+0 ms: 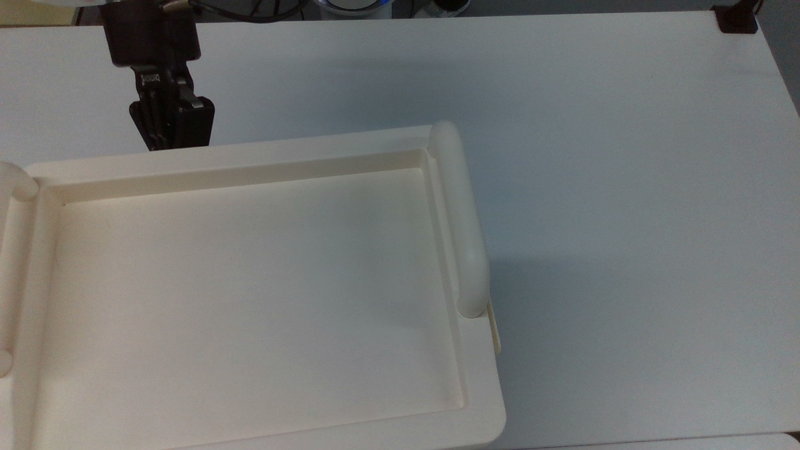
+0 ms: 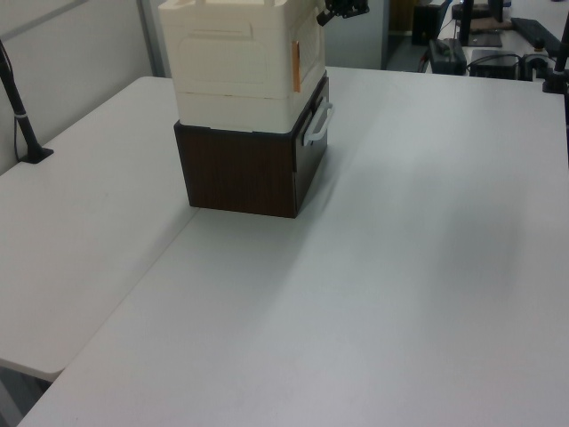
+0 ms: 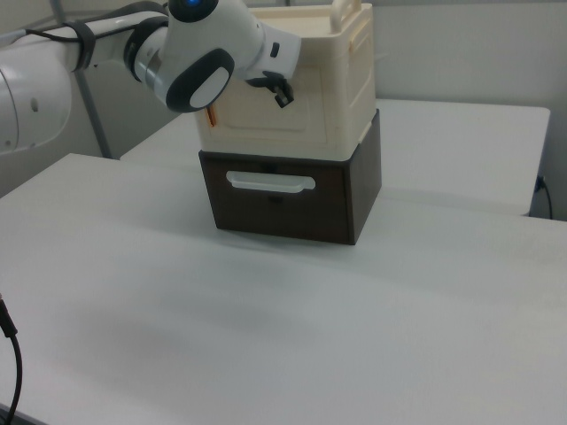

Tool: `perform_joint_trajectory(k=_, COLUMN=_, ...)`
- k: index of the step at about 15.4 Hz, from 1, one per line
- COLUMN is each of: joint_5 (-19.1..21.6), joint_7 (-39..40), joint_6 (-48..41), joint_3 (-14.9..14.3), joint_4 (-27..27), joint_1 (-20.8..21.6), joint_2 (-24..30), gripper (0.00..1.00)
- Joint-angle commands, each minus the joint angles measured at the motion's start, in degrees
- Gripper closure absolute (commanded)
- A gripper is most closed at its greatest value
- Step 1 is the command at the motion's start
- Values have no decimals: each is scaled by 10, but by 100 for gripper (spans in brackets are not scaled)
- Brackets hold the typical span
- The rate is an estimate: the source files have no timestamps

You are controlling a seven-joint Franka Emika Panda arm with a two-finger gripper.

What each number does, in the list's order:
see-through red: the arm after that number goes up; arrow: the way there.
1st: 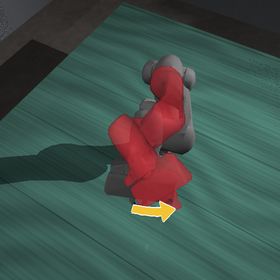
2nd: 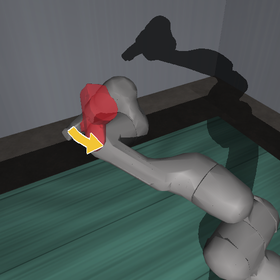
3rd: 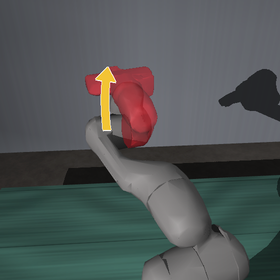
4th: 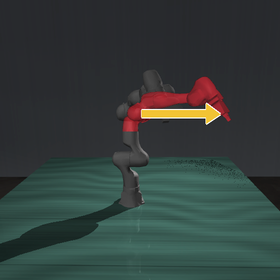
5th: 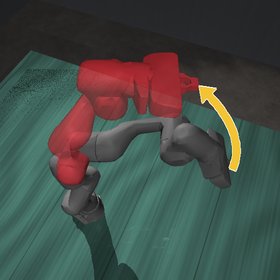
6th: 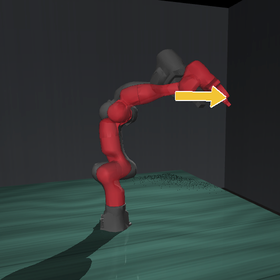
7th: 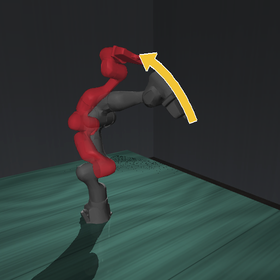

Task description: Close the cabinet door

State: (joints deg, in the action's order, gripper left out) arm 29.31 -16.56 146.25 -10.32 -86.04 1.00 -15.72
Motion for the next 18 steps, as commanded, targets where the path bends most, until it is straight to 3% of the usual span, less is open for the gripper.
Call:
perform_joint_trajectory(k=1, joint_5=19, joint_7=0, joint_6=9, joint_3=14, joint_4=5, joint_1=-1, joint_2=2, gripper=100)
perform_joint_trajectory(k=4, joint_5=16, joint_7=36, joint_6=-27, joint_3=14, joint_4=-14, joint_1=-7, joint_2=22, gripper=98)
perform_joint_trajectory(k=7, joint_5=-9, joint_7=92, joint_6=-145, joint_3=13, joint_4=-14, joint_1=-23, joint_2=50, gripper=94)
perform_joint_trajectory(k=8, joint_5=-40, joint_7=100, joint_6=-190, joint_3=14, joint_4=-14, joint_1=-25, joint_2=60, gripper=88)
perform_joint_trajectory(k=10, joint_5=-100, joint_7=104, joint_6=-283, joint_3=14, joint_4=-13, joint_1=-28, joint_2=86, gripper=44)
perform_joint_trajectory(k=12, joint_5=-134, joint_7=108, joint_6=-356, joint_3=13, joint_4=-13, joint_1=-28, joint_2=111, gripper=10)
perform_joint_trajectory(k=13, joint_5=-151, joint_7=108, joint_6=-386, joint_3=13, joint_4=-13, joint_1=-27, joint_2=124, gripper=0)
perform_joint_trajectory(k=16, joint_5=-195, joint_7=108, joint_6=-480, joint_3=13, joint_4=-14, joint_1=-15, joint_2=157, gripper=0)
perform_joint_trajectory(k=18, joint_5=-233, joint_7=108, joint_6=-538, joint_3=13, joint_4=-14, joint_1=19, joint_2=169, gripper=0)
